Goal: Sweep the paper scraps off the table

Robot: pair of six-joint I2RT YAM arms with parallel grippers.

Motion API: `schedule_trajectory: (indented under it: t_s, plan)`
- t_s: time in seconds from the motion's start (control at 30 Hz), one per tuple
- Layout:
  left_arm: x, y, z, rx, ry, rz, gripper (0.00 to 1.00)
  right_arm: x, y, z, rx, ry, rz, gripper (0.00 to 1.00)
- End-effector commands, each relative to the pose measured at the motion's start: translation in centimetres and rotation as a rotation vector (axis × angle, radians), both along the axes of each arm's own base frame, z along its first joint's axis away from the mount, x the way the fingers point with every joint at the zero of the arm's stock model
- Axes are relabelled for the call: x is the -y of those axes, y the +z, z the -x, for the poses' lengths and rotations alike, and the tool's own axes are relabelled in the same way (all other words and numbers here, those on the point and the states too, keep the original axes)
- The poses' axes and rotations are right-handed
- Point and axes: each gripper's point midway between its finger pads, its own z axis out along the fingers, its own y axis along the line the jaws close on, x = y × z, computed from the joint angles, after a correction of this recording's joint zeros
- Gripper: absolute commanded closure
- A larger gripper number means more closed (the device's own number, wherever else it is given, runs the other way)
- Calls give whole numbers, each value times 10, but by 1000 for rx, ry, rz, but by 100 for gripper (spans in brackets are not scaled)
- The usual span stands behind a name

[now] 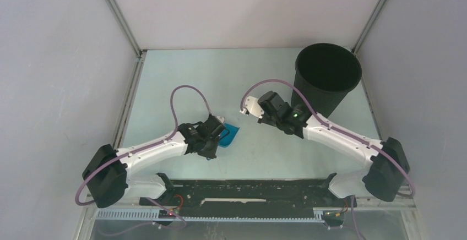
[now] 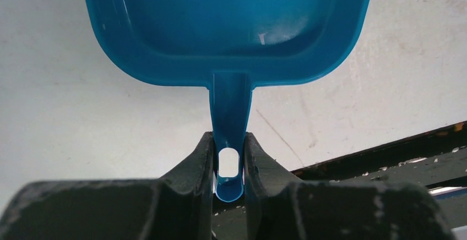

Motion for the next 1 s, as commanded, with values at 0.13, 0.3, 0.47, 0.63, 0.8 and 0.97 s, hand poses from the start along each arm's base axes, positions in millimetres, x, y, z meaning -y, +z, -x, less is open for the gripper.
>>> schedule_trajectory:
  t_s: [0.13,0.3,0.47,0.63,0.8,0.97]
  plan:
    - [25,-15,-17,-26,-2,64,85,-21,-11,-10,54,-31,32,100]
    - [30,-18,-18,-45,-7,72,81,-30,-35,9,-21,6,86,100]
    - [29,-13,-20,-31,-4,74,71,-42,-56,36,-114,76,125,89]
    - [21,-1,-22,-1,0,61,65,-54,-70,67,-248,141,89,62]
    - [21,12,-18,10,-26,89,60,-61,-64,124,-519,264,-11,37]
    - [16,29,-19,39,-51,85,57,-58,-39,134,-602,284,-167,35]
